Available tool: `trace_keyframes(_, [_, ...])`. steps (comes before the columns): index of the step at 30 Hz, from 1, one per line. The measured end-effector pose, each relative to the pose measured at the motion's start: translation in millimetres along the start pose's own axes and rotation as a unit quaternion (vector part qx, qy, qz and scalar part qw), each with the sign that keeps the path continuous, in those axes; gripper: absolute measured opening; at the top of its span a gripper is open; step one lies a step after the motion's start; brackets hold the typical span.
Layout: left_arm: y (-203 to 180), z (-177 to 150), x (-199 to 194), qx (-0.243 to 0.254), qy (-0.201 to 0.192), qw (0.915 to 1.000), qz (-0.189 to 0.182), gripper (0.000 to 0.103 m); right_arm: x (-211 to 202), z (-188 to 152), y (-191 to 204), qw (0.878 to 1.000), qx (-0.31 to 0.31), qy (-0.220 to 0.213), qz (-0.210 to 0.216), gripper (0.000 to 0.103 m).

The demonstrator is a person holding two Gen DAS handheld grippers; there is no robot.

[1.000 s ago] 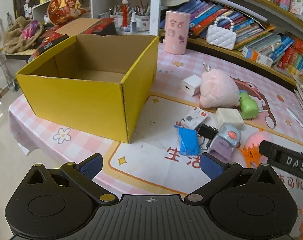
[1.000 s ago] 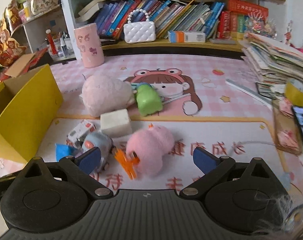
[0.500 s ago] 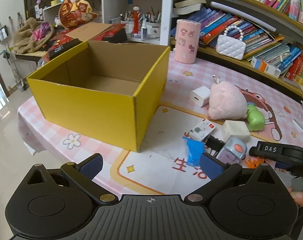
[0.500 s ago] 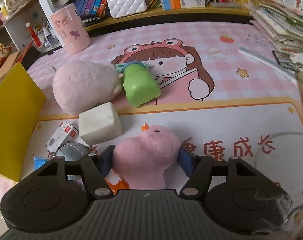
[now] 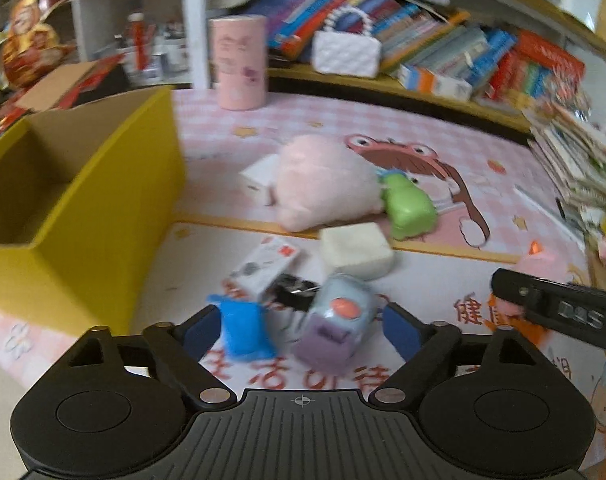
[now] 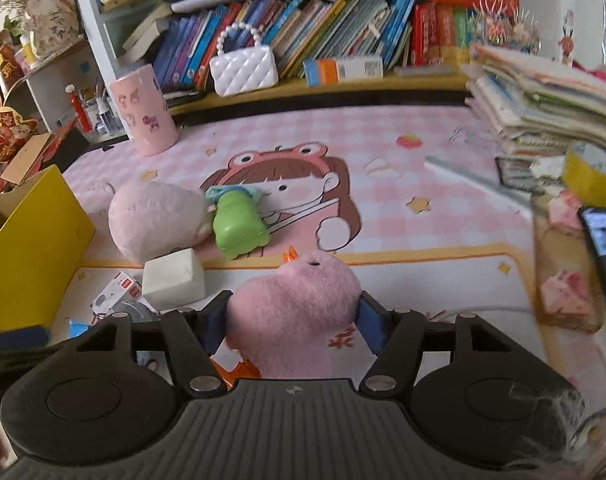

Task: Organize objects
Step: 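Grasp the pink plush pig with the right tool while the left tool grasps the toy robot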

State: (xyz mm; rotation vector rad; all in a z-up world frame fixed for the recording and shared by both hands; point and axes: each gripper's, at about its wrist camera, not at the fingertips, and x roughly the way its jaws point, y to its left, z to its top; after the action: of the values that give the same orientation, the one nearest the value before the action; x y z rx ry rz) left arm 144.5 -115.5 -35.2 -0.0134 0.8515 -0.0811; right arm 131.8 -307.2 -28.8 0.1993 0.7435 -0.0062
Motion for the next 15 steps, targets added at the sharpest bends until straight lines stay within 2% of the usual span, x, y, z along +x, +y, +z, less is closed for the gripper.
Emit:
trace_keyframes(1, [-5, 2, 5, 0.007, 0.005, 1.0, -0.004, 0.074, -3, 0, -3, 1.0, -0.003, -0.004, -0.001, 0.063])
trace_keyframes(5, [-23, 2, 24, 0.042, 0.026, 0.9988, -0.003, 0.059, -6, 1, -12, 1.0, -0.005, -0.008, -0.006, 0.063])
trace_keyframes(6, [-26, 1, 29, 0.045, 0.033, 0.9984, 0.0, 0.053, -6, 0, -14, 1.0, -0.004, -0.006, -0.007, 0.063])
trace_keyframes(9, [-28, -5, 40, 0.049, 0.049, 0.9975, 0.011, 0.043, -6, -2, -20, 1.0, -0.001, 0.0, -0.007, 0.063])
trace_keyframes(13, [-23, -8, 40, 0.029, 0.05, 0.9984, 0.004, 0.041, -5, -4, -24, 1.0, -0.002, 0.005, -0.006, 0.063])
trace_keyframes(15, [-22, -7, 31, 0.018, 0.032, 0.9993, -0.002, 0.041, -5, -4, -24, 1.0, -0.002, 0.007, -0.004, 0.063])
